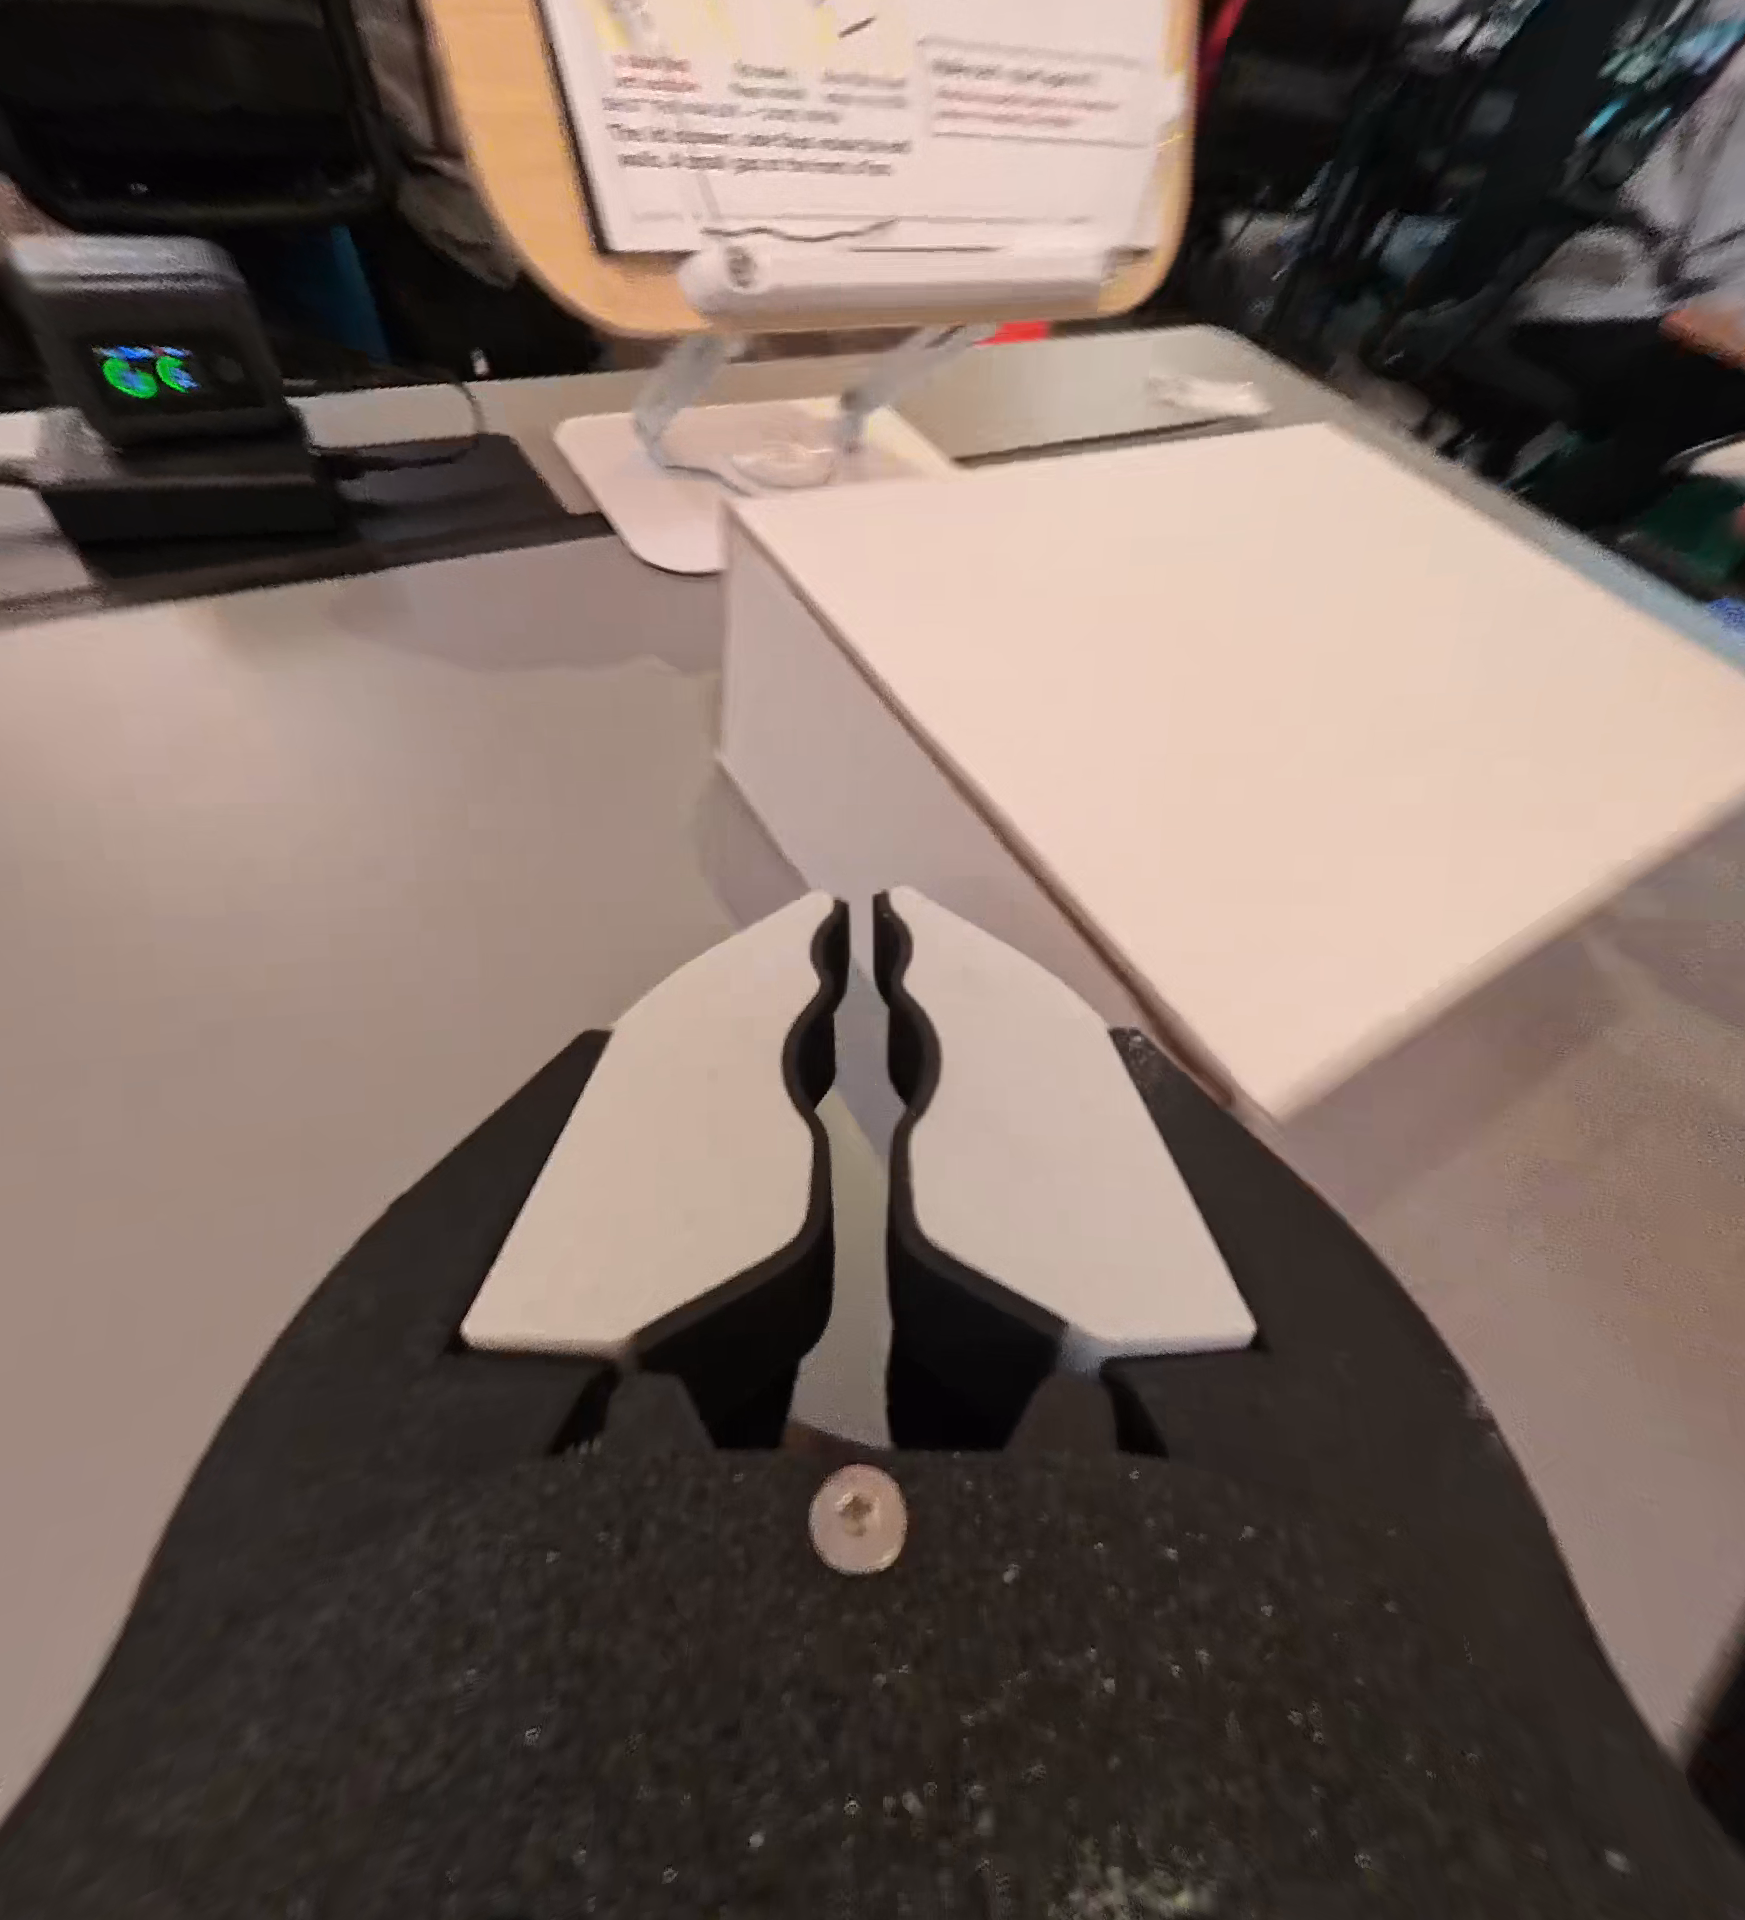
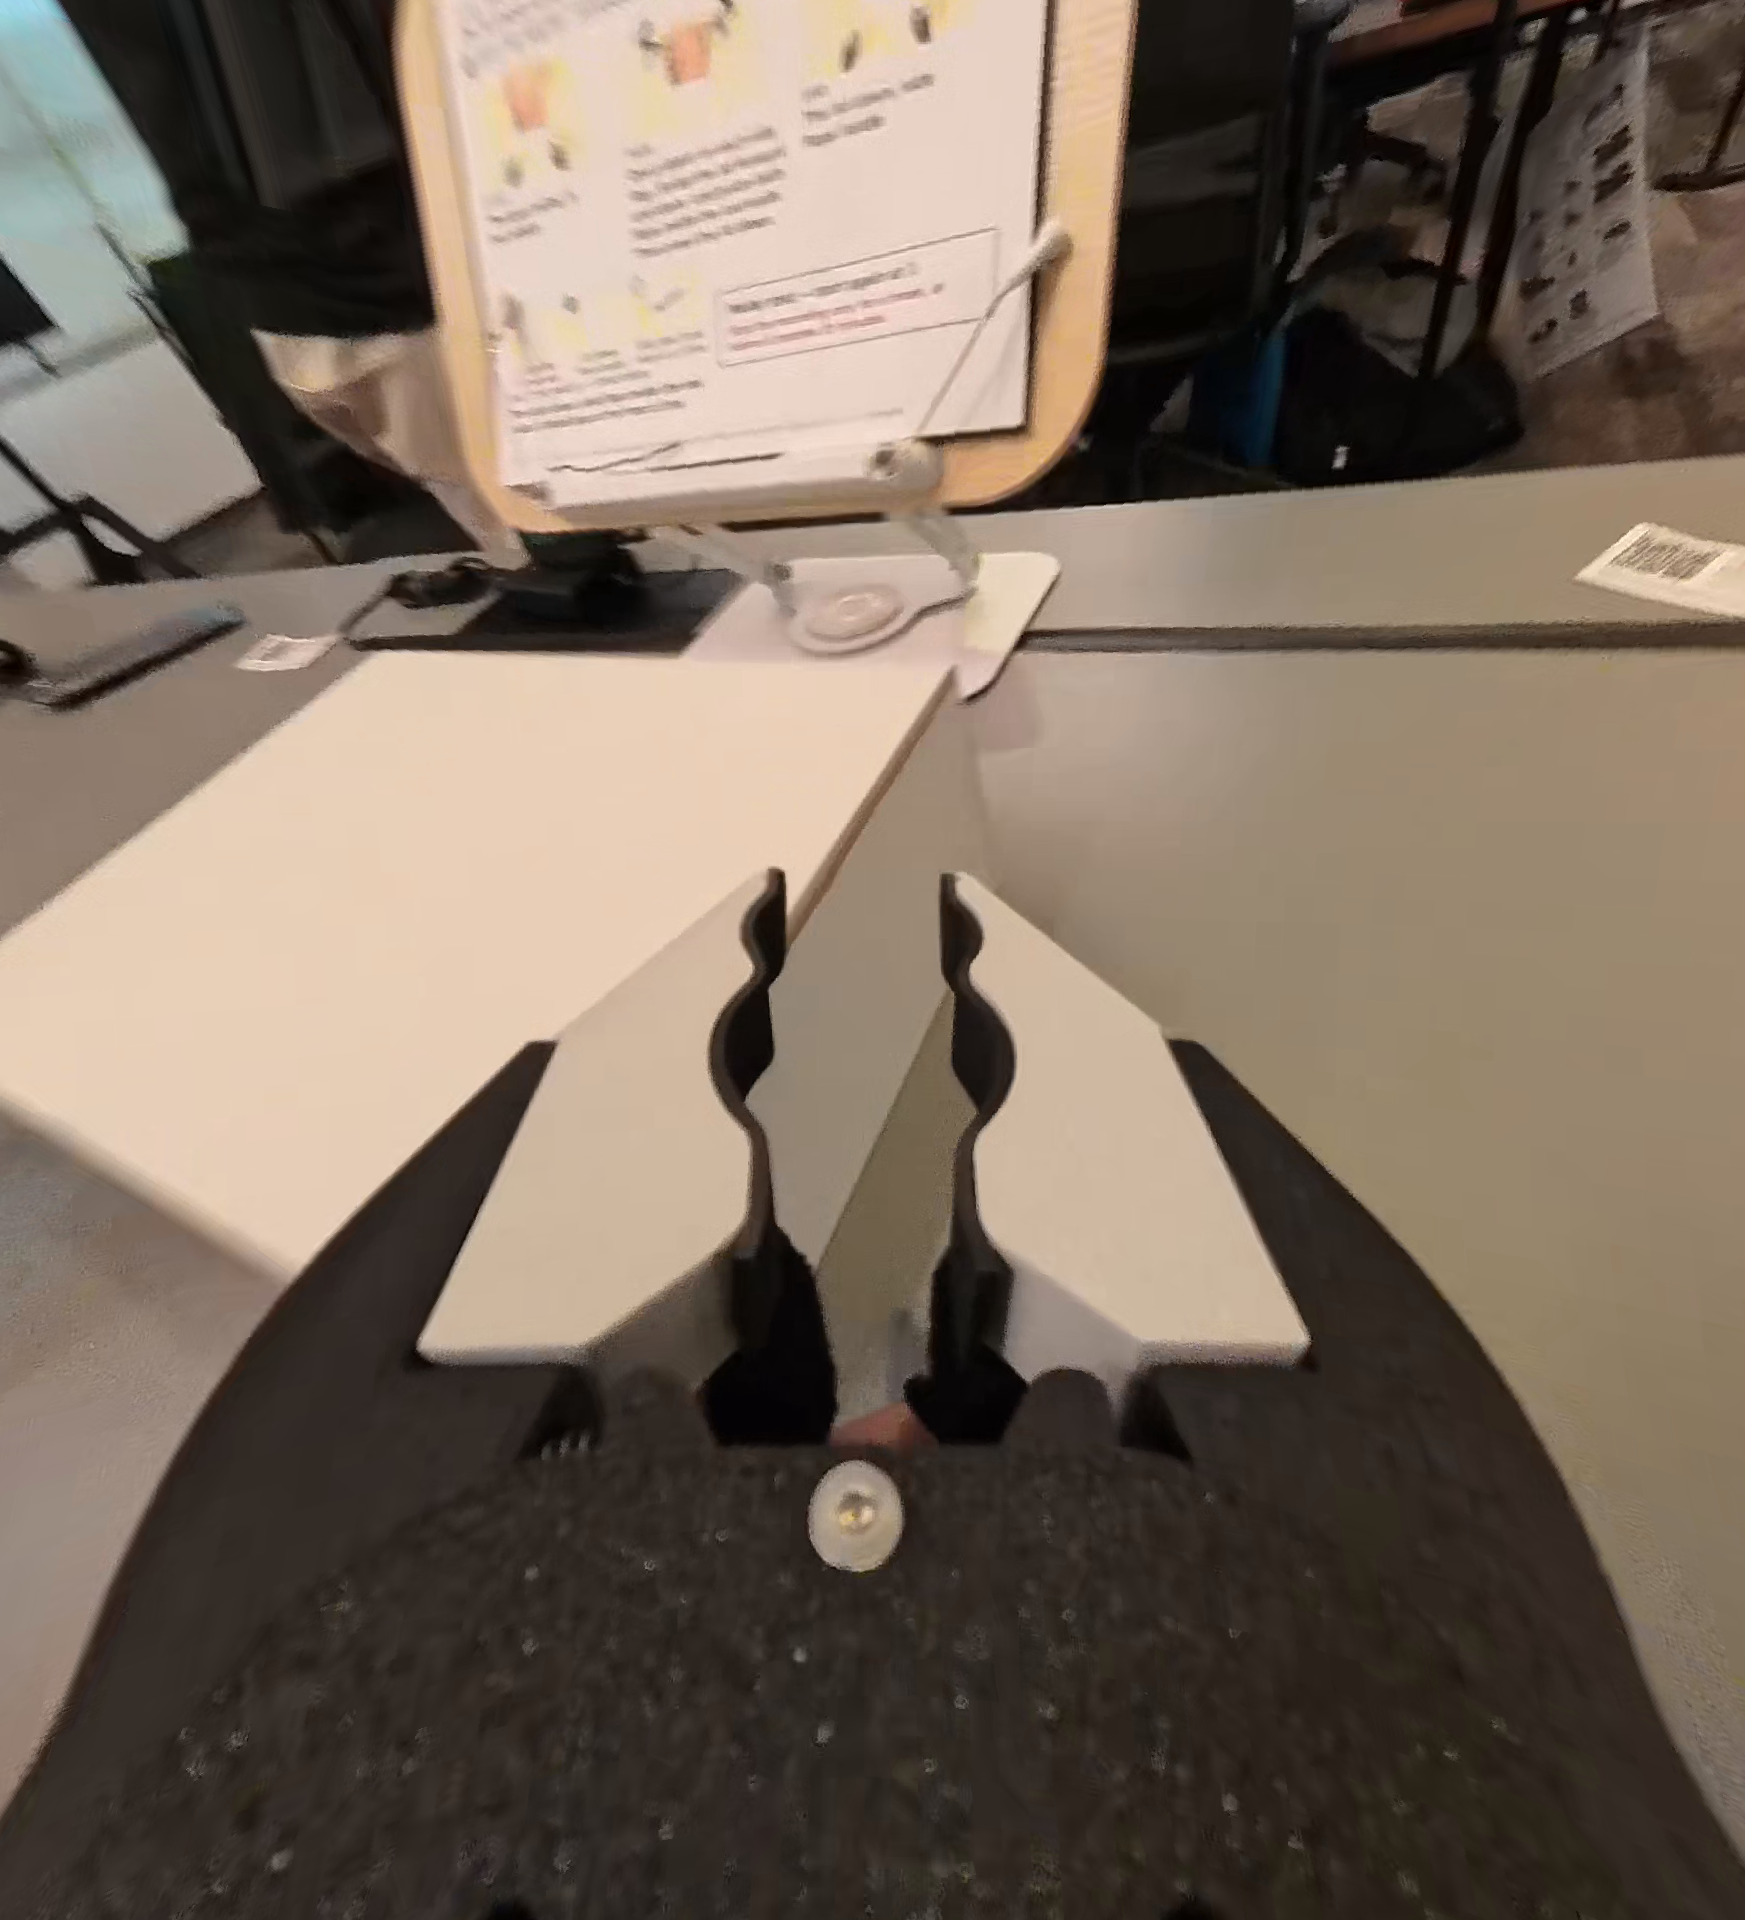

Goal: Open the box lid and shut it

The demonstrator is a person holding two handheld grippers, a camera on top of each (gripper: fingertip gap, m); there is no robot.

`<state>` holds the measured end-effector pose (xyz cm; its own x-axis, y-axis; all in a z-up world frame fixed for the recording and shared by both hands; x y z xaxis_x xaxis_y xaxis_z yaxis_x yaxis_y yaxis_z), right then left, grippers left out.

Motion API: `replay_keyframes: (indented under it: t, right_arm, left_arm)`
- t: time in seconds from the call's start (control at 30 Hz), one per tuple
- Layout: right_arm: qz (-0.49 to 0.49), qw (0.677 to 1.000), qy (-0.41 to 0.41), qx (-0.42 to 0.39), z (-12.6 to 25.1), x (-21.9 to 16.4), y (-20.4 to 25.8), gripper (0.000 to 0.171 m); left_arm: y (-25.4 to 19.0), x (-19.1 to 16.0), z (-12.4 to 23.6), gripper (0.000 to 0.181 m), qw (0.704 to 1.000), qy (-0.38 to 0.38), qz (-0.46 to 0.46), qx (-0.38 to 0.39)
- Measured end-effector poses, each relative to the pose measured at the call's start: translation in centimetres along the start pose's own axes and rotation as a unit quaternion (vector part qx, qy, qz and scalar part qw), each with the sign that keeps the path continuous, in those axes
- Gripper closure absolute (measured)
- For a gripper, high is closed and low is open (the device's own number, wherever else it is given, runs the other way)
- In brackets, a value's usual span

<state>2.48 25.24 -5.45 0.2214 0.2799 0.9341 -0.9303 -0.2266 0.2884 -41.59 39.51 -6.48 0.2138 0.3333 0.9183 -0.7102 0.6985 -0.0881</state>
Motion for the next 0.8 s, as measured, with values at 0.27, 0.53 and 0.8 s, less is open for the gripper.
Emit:
replay_keyframes:
  t: [0.27, 0.53, 0.8]
  right_arm:
    - [-0.096, 0.992, -0.079, 0.015, 6.2, -8.8, 8.6, 0.139]
    - [-0.048, 0.998, -0.028, -0.002, 6.6, -10.8, 9.6, 0.139]
    - [-0.107, 0.993, -0.040, 0.033, 6.2, -11.1, 10.1, 0.139]
  left_arm:
    - [-6.4, -7.6, 6.6, 0.161, 0.994, -0.023, 0.102, -0.044]
    - [-5.5, -8.7, 7.1, 0.157, 0.999, -0.027, 0.041, -0.012]
    - [-6.8, -9.3, 6.4, 0.157, 0.999, 0.003, 0.028, -0.030]
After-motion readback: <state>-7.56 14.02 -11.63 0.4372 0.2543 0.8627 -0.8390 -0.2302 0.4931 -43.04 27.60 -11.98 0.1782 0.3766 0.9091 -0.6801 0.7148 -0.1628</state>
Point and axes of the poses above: each gripper's, where its closed fingertips meet, z back along the fingers, x out of its top, y = z × x across the jaws, the point moved 7 cm from there along z, back along the fingers, and after that the axes turned 11 degrees about x, right-handed, at the moved point
